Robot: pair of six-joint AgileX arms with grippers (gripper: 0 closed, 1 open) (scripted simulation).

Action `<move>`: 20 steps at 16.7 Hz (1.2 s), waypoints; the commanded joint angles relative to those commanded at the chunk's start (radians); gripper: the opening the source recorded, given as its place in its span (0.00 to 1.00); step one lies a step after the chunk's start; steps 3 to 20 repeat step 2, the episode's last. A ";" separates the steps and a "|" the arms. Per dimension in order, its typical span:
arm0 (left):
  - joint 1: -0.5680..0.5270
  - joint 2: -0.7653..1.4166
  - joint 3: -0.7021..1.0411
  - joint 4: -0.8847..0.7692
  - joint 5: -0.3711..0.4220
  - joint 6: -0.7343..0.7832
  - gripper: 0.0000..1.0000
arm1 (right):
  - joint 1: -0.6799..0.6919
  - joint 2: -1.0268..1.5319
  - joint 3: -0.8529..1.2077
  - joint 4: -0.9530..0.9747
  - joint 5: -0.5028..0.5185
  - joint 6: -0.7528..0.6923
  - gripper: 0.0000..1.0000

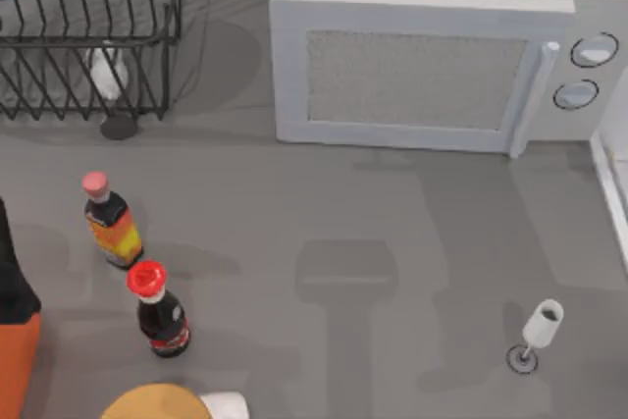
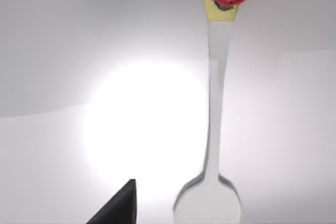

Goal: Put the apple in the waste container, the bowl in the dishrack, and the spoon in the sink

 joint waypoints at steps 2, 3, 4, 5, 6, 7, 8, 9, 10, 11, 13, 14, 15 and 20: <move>0.000 0.000 0.000 0.000 0.000 0.000 1.00 | 0.000 0.000 0.000 0.000 0.000 0.000 1.00; 0.000 0.000 0.000 0.000 0.000 0.000 1.00 | 0.000 0.000 0.000 0.000 0.000 0.000 1.00; 0.000 0.000 0.000 0.000 0.000 0.000 1.00 | 0.000 0.000 0.000 0.000 0.000 0.000 1.00; 0.000 0.000 0.000 0.000 0.000 0.000 1.00 | 0.000 0.000 0.000 0.000 0.000 0.000 1.00; 0.000 0.000 0.000 0.000 0.000 0.000 1.00 | 0.000 0.000 0.000 0.000 0.000 0.000 1.00; 0.000 0.000 0.000 0.000 0.000 0.000 1.00 | 0.000 0.000 0.000 0.000 0.000 0.000 1.00; 0.000 0.000 0.000 0.000 0.000 0.000 1.00 | 0.000 0.000 0.000 0.000 0.000 0.000 1.00; 0.000 0.000 0.000 0.000 0.000 0.000 1.00 | 0.000 0.000 0.000 0.000 0.000 0.000 1.00; 0.000 0.000 0.000 0.000 0.000 0.000 1.00 | 0.000 0.000 0.000 0.000 0.000 0.000 1.00; 0.000 0.000 0.000 0.000 0.000 0.000 1.00 | 0.000 0.000 0.000 0.000 0.000 0.000 1.00; 0.000 0.000 0.000 0.000 0.000 0.000 1.00 | 0.000 0.000 0.000 0.000 0.000 0.000 1.00; 0.000 0.000 0.000 0.000 0.000 0.000 1.00 | 0.000 0.000 0.000 0.000 0.000 0.000 1.00; 0.000 0.000 0.000 0.000 0.000 0.000 1.00 | 0.000 0.000 0.000 0.000 0.000 0.000 1.00; 0.000 0.000 0.000 0.000 0.000 0.000 1.00 | 0.000 0.000 0.000 0.000 0.000 0.000 1.00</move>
